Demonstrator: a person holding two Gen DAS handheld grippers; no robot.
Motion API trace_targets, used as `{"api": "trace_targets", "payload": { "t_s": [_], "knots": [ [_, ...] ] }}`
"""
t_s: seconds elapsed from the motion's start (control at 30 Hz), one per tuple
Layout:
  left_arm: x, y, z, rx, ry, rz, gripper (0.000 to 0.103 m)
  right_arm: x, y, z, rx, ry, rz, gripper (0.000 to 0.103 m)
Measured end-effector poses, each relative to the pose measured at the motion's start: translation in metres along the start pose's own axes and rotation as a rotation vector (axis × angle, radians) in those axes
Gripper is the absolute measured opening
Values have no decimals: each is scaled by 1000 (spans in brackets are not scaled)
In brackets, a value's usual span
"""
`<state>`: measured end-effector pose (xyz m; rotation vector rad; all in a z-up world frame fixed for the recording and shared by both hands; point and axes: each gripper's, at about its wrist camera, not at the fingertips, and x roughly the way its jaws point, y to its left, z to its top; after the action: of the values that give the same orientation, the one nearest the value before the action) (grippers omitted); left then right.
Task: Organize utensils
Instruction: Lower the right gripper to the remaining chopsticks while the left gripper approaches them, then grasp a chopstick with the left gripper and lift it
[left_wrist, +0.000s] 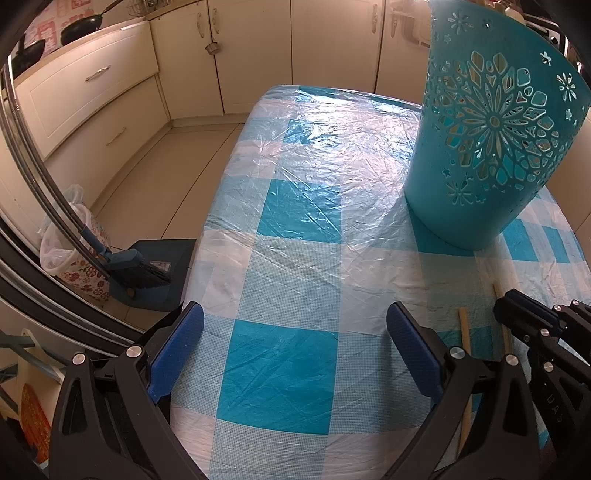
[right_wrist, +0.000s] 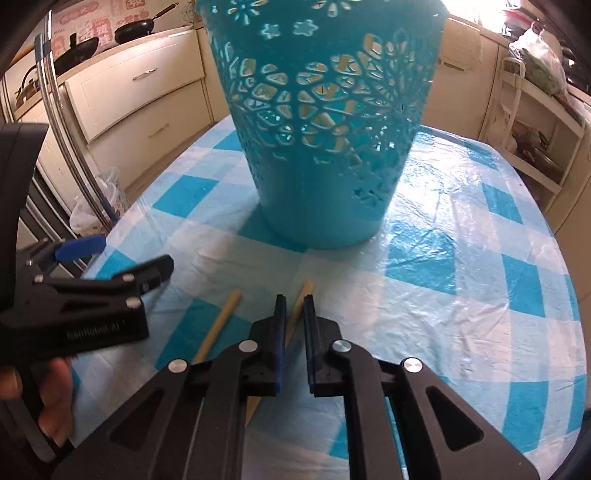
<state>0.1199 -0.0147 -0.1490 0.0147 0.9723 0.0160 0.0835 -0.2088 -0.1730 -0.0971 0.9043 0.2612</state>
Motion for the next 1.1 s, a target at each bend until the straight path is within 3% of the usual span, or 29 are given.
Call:
{"api": "trace_targets", "payload": {
  "t_s": [0.23, 0.33, 0.47, 0.53, 0.67, 0.97, 1.1],
  "knots": [
    [-1, -1, -1, 13, 2, 2, 95, -15, -21, -11, 71, 34, 20, 11],
    [-10, -4, -2, 25, -36, -2, 95, -21, -17, -20, 70, 16, 8, 11],
    [-26, -14, -11, 30, -44, -87, 95, -24, -14, -27, 67, 2, 8, 11],
    [-29, -28, -17, 72, -23, -115, 95, -25, -19, -27, 72, 0, 16, 11],
    [-34, -56, -26, 182, -25, -94, 94, -28, -27, -29, 96, -7, 25, 11],
    [-33, -69, -31, 201, 33, -105, 62, -30, -37, -30, 129, -10, 24, 12],
    [-36, -74, -32, 214, 42, -148, 33, -30, -37, -30, 127, -12, 37, 18]
  ]
}}
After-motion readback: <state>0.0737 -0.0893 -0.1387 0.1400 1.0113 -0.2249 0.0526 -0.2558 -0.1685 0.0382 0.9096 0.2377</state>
